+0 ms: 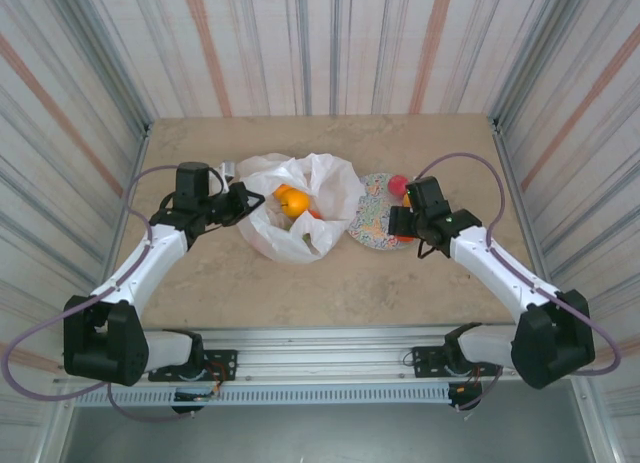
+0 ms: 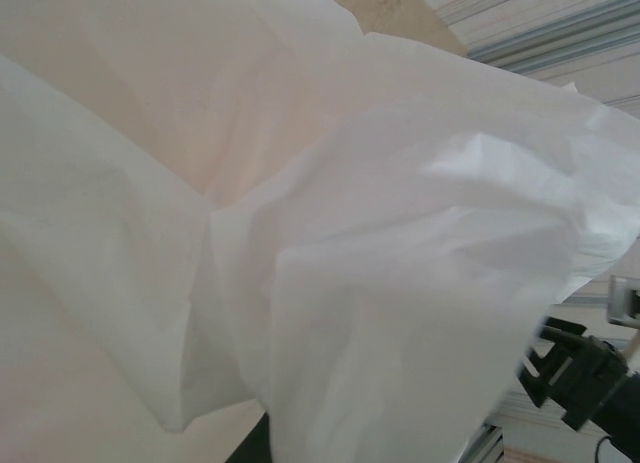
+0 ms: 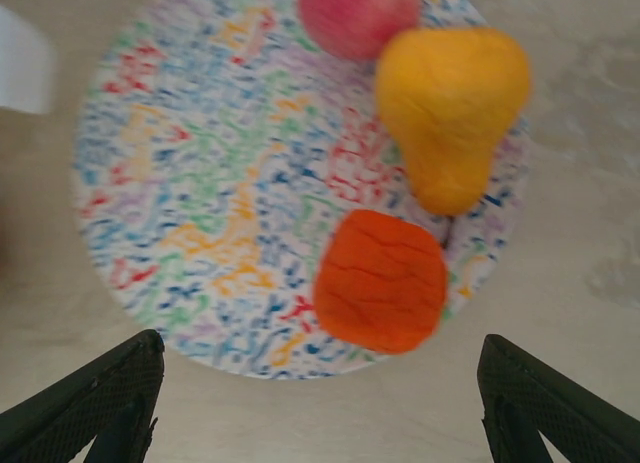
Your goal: Place the fruits into the plastic bag
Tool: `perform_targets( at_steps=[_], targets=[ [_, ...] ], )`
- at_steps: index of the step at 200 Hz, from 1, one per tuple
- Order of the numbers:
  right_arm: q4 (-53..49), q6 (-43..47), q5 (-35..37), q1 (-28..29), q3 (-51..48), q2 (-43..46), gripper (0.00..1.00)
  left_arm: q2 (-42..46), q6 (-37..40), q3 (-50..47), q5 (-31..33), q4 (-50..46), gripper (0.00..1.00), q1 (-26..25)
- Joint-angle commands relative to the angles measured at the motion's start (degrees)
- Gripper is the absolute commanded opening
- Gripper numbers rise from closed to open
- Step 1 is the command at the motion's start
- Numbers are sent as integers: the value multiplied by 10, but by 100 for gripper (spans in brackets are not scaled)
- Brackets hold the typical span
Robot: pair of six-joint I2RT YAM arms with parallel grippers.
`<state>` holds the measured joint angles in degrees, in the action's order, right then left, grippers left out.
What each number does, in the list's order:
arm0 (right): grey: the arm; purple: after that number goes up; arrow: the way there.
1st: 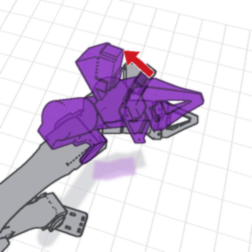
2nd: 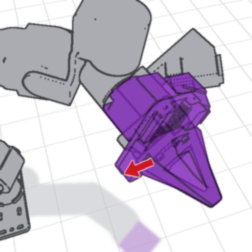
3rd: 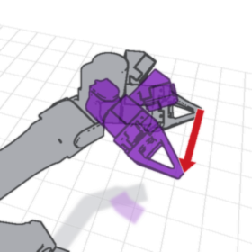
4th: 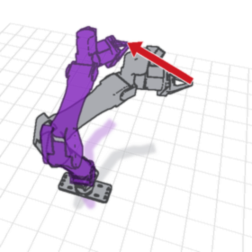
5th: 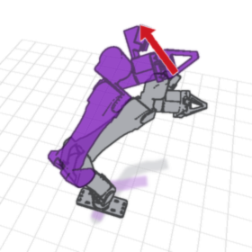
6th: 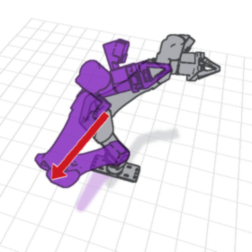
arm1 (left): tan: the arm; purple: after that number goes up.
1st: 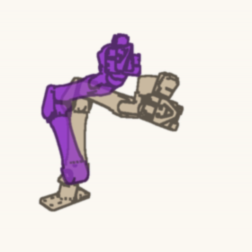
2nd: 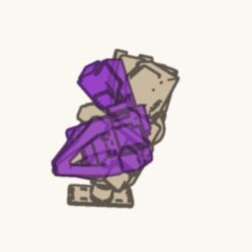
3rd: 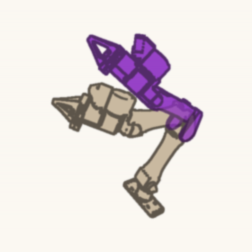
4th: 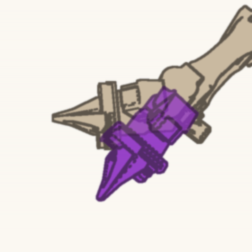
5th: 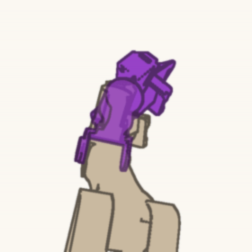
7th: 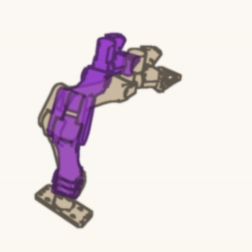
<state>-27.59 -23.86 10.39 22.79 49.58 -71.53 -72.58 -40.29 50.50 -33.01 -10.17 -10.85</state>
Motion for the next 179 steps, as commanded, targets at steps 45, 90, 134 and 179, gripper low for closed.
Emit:
perform_targets(
  at_steps=[45,90,134,179],
  targets=[
    [3,-37,-13,-35,16,-108,83,-3,8,8,-5,3,0,4],
    [37,-45,-51,-51,25,-156,81,-4,8,9,-6,4,0,4],
    [54,-44,-58,-56,35,-193,74,-3,10,6,-7,3,0,4],
    [58,-35,-66,-61,38,-201,61,-3,10,6,-7,3,0,4]
  ],
)
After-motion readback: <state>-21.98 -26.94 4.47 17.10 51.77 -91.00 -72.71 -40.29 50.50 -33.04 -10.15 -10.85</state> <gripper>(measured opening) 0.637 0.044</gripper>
